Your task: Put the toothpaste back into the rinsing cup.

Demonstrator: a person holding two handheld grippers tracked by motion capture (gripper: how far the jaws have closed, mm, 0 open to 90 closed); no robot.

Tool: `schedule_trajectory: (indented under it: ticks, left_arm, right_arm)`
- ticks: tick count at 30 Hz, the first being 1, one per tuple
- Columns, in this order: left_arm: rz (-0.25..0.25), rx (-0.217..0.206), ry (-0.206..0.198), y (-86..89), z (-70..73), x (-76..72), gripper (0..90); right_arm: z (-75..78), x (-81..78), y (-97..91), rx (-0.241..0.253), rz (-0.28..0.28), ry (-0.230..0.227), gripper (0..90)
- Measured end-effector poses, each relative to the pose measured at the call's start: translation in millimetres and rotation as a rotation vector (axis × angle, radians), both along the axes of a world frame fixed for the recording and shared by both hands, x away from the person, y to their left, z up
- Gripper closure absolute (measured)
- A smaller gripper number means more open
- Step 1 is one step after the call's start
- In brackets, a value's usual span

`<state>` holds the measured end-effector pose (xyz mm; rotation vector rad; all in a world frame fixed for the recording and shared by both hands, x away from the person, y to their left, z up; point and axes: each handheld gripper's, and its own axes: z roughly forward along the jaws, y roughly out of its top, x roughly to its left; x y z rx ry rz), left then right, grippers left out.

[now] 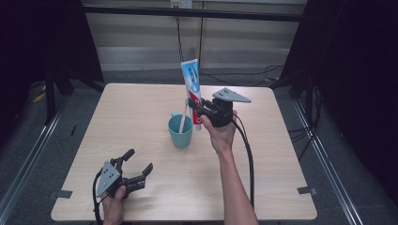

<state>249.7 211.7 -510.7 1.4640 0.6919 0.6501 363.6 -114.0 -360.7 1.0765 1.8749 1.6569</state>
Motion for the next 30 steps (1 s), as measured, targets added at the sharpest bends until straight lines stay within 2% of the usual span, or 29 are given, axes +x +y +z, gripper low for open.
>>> schedule_trajectory:
  ticks: [1, 12, 15, 16, 25, 30]
  left_arm:
    - [0.003, 0.009, -0.001, 0.8, 0.1, 0.1, 15.7]
    - [-0.001, 0.009, 0.000, 0.8, 0.1, 0.1, 15.7]
    - [-0.002, 0.010, 0.000, 0.9, 0.1, 0.1, 15.7]
    - [0.001, 0.021, -0.007, 1.6, 0.4, 0.5, 15.7]
    - [-0.001, 0.014, -0.004, 1.1, 0.3, 0.4, 15.7]
    - [-0.001, 0.014, -0.004, 1.2, 0.3, 0.4, 15.7]
  right_arm:
    - [-0.6, 1.0, 1.8, -0.006, 0.000, -0.003, 71.8]
    - [-7.6, 12.0, 21.1, -0.001, 0.025, 0.016, 71.7]
    - [-11.3, 13.3, 25.5, -0.019, 0.028, 0.026, 71.7]
    - [-12.4, 14.4, 26.1, -0.016, 0.030, 0.030, 71.7]
    - [-18.8, 23.5, 27.9, -0.020, 0.028, 0.056, 71.5]
    - [-22.4, 29.3, 29.1, -0.001, 0.026, 0.068, 71.5]
